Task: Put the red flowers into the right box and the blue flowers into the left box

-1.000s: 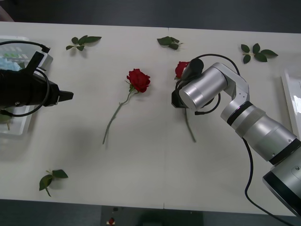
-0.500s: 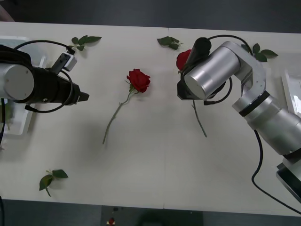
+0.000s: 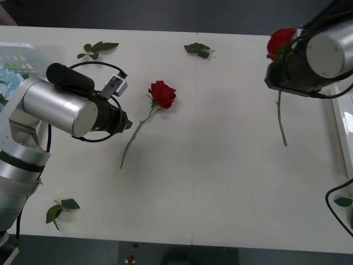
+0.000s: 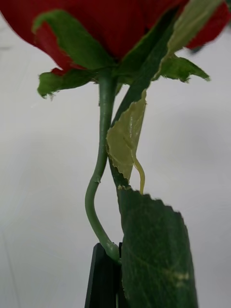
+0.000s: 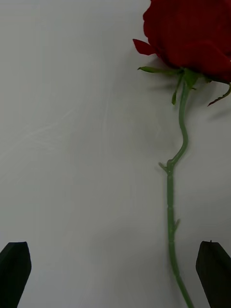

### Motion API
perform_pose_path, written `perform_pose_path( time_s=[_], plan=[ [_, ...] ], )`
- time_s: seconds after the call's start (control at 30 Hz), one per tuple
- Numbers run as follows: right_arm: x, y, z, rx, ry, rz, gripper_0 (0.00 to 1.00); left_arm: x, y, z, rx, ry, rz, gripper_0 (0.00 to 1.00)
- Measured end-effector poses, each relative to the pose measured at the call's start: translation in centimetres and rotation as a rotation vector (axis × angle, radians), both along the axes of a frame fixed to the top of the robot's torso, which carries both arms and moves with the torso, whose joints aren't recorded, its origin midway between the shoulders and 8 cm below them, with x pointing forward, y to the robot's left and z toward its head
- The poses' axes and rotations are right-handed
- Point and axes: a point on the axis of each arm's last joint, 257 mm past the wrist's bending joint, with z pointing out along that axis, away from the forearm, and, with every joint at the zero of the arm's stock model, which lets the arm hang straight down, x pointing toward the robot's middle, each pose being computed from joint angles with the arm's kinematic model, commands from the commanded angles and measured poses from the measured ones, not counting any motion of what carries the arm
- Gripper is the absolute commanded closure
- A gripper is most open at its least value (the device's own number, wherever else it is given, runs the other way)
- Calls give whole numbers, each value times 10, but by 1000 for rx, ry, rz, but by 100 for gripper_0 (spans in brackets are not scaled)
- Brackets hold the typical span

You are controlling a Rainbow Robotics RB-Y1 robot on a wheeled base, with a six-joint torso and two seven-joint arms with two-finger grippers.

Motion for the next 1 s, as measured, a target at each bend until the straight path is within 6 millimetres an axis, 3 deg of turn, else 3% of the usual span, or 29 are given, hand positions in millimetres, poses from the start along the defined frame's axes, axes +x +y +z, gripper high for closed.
perform_pose_path(
  time_s=[0.27, 0.53, 0.67, 1.0],
  plan=[
    [-32, -109, 12, 5, 29, -87, 100, 10, -62, 0, -101, -103, -21, 0],
    [-64, -198, 24, -23, 23, -228, 100, 24, -77, -1, -147, -177, -53, 0],
    [-70, -226, 18, -100, 46, -187, 100, 37, -75, -2, -178, -227, -49, 0],
    [-53, -274, -12, -113, 15, -203, 100, 55, -67, -11, -142, -239, -40, 0]
  ],
)
